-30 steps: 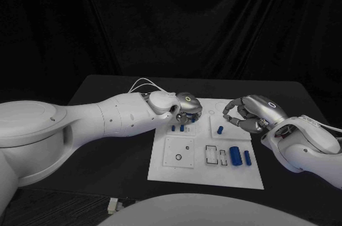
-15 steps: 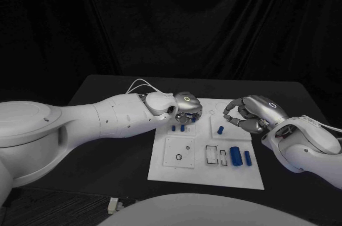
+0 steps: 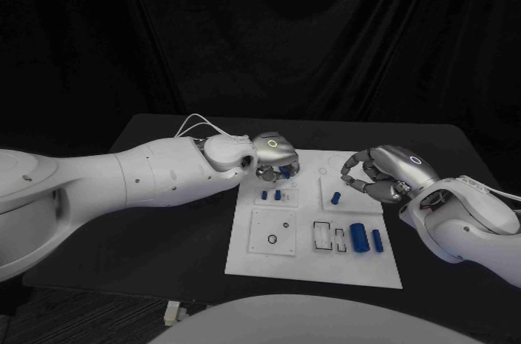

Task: Assemble the parts on the task board

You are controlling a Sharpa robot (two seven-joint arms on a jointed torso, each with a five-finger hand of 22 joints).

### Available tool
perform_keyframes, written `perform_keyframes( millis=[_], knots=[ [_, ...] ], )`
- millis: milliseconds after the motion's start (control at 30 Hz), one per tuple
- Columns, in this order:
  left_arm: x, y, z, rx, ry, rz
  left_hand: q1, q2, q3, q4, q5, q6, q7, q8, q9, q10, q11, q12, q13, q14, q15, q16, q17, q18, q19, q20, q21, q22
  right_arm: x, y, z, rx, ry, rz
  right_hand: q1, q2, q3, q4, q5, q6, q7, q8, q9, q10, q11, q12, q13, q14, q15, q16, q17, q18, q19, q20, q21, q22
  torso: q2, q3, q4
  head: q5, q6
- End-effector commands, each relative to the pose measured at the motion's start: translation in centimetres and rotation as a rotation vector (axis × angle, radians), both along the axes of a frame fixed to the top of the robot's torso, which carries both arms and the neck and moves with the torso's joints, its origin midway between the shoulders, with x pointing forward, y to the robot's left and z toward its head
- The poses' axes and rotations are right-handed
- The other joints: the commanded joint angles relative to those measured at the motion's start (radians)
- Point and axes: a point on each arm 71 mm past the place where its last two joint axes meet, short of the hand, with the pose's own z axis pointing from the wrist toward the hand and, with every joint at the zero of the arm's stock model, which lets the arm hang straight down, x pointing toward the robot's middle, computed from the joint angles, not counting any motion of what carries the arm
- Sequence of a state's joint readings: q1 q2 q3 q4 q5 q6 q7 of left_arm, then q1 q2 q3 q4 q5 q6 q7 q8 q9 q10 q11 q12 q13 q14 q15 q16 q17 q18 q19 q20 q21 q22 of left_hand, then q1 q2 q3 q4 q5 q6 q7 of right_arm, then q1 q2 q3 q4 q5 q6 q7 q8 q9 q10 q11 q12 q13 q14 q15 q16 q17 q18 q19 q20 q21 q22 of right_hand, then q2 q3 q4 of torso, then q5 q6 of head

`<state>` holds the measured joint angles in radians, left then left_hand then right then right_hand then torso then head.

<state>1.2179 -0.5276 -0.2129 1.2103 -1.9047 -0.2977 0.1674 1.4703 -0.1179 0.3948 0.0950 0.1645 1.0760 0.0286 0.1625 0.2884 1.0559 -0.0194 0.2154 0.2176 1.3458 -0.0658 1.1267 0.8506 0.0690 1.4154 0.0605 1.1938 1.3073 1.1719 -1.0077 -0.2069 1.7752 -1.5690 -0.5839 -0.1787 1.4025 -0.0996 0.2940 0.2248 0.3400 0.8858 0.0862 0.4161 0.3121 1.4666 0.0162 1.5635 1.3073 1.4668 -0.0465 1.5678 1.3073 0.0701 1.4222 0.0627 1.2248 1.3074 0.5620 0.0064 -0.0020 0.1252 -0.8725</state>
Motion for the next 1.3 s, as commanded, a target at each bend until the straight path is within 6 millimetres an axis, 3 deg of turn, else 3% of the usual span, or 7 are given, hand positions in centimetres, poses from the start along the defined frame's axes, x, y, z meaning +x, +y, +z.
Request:
perform_keyframes(
  millis=[33, 233, 433, 733, 1300],
  knots=[
    [-0.1, 0.7, 0.8, 0.008, 0.000, 0.002, -0.011, -0.001, -0.001, -0.004, -0.008, -0.004, 0.001, -0.006, 0.003, -0.006, 0.002, -0.005, -0.003, -0.009, 0.002, -0.003, -0.002, 0.010, -0.005, 0.000, -0.006, 0.157, 0.0, -0.1, -0.1, -0.010, 0.004, -0.008, 0.004, -0.002, -0.007, 0.002, 0.001, 0.007, 0.001, 0.003, 0.001, 0.096, -0.007, -0.003, 0.251, 0.104, -0.006, 0.003, 0.263, 0.006, 0.002, -0.003, -0.004, 0.163, -0.001, -0.0002, -0.0002, 0.001, 0.000],
    [-0.1, 2.8, 1.5, 0.032, 0.012, 0.020, -0.011, -0.002, 0.003, -0.007, -0.012, -0.010, -0.003, -0.011, 0.001, -0.003, 0.000, -0.008, -0.007, -0.011, 0.003, -0.006, -0.007, 0.010, -0.007, 0.001, -0.011, 0.156, 0.0, 0.0, -0.1, -0.010, 0.005, -0.008, 0.004, -0.002, -0.007, 0.001, 0.001, 0.006, 0.001, 0.003, 0.001, 0.095, -0.007, -0.005, 0.250, 0.104, -0.006, 0.003, 0.263, 0.006, 0.001, -0.004, -0.006, 0.162, -0.001, 0.0002, -0.0001, -0.002, 0.000],
    [-0.1, 3.6, 1.3, 0.051, 0.027, 0.032, -0.012, -0.002, 0.004, -0.008, -0.014, -0.015, -0.004, -0.015, -0.001, -0.002, 0.000, -0.010, -0.009, -0.012, 0.003, -0.008, -0.012, 0.010, -0.008, 0.002, -0.014, 0.156, 0.0, 0.0, -0.1, -0.010, 0.007, -0.007, 0.004, -0.002, -0.007, 0.001, 0.001, 0.006, 0.001, 0.003, 0.001, 0.095, -0.007, -0.005, 0.250, 0.104, -0.006, 0.003, 0.263, 0.006, 0.001, -0.004, -0.006, 0.162, -0.001, 0.0006, -0.0002, 0.001, 0.000],
    [-0.1, 3.8, 0.5, 0.074, 0.056, 0.039, -0.014, -0.003, 0.006, -0.009, -0.017, -0.020, -0.004, -0.019, -0.002, 0.000, 0.000, -0.012, -0.011, -0.015, 0.004, -0.013, -0.019, 0.012, -0.012, 0.002, -0.023, 0.154, 0.0, 0.2, -0.2, -0.011, 0.008, -0.004, 0.005, -0.002, -0.006, 0.001, 0.001, 0.006, 0.001, 0.003, 0.001, 0.094, -0.007, -0.005, 0.249, 0.104, -0.006, 0.003, 0.263, 0.007, 0.000, -0.004, -0.008, 0.162, 0.001, 0.0004, 0.0009, -0.004, 0.000],
    [0.1, 3.4, -0.9, 0.087, 0.075, 0.053, -0.012, -0.003, 0.012, -0.014, -0.016, -0.024, -0.003, -0.024, -0.005, 0.007, 0.001, -0.014, -0.015, -0.018, 0.004, -0.016, -0.025, 0.012, -0.013, 0.003, -0.025, 0.154, 0.0, 0.2, -0.3, -0.011, 0.010, -0.003, 0.007, -0.001, -0.006, 0.000, 0.001, 0.006, 0.001, 0.002, 0.001, 0.094, -0.007, -0.006, 0.248, 0.104, -0.006, 0.003, 0.263, 0.007, -0.001, -0.004, -0.010, 0.161, 0.001, 0.0002, -0.0005, -0.001, 0.000]
  ],
)
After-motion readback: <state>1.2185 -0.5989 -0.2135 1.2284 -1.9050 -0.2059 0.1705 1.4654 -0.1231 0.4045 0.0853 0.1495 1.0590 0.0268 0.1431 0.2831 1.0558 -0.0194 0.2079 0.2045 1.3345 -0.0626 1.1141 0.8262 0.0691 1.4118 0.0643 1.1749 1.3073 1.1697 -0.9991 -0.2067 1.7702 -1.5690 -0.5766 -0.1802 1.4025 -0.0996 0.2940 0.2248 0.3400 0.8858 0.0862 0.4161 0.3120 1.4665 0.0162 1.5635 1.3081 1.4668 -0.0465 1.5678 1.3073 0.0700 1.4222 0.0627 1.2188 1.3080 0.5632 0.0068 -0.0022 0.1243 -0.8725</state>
